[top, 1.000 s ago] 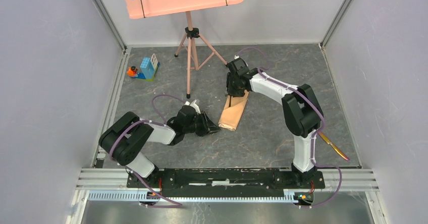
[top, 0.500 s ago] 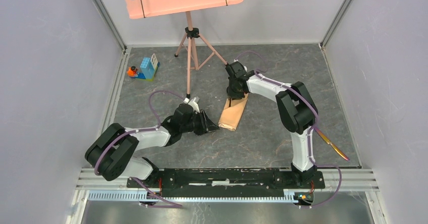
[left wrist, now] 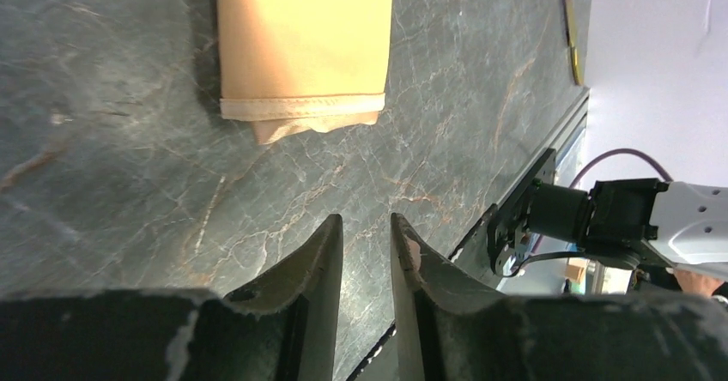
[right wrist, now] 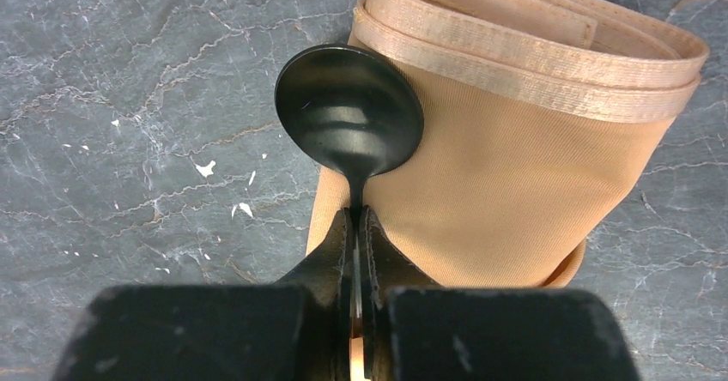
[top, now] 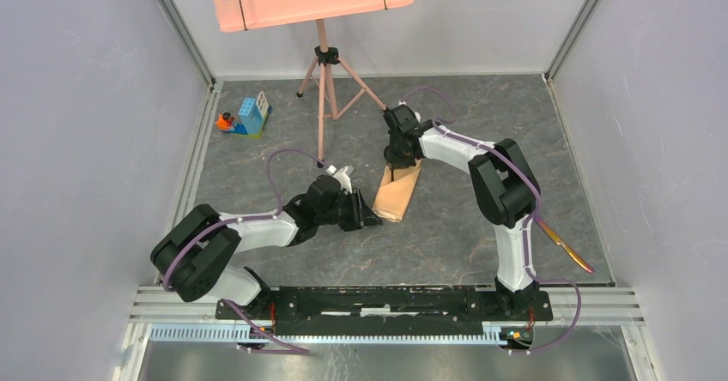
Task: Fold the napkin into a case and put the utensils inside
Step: Pick up the spoon from the folded napkin.
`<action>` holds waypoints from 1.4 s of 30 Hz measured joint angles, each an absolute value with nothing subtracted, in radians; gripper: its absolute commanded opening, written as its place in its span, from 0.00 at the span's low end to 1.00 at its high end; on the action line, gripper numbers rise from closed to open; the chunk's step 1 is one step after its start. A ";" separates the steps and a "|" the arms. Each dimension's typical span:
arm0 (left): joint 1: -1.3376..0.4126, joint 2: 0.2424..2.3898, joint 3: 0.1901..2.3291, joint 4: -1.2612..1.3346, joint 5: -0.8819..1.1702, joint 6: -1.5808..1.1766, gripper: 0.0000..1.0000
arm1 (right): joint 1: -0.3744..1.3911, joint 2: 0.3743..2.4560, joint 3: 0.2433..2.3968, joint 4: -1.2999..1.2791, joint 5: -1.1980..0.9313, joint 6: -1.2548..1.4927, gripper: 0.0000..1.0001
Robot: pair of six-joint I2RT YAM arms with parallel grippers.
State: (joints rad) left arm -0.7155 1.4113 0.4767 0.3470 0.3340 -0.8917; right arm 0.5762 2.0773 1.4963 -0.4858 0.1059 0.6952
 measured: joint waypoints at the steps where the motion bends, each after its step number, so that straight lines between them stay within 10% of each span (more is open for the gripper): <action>1: -0.727 1.426 0.483 0.349 0.332 -0.892 0.33 | 0.576 2.074 1.492 -0.482 0.106 0.701 0.00; 42: -0.794 1.654 0.467 0.601 0.236 -0.999 0.26 | 0.576 1.876 1.185 -0.255 0.115 1.071 0.02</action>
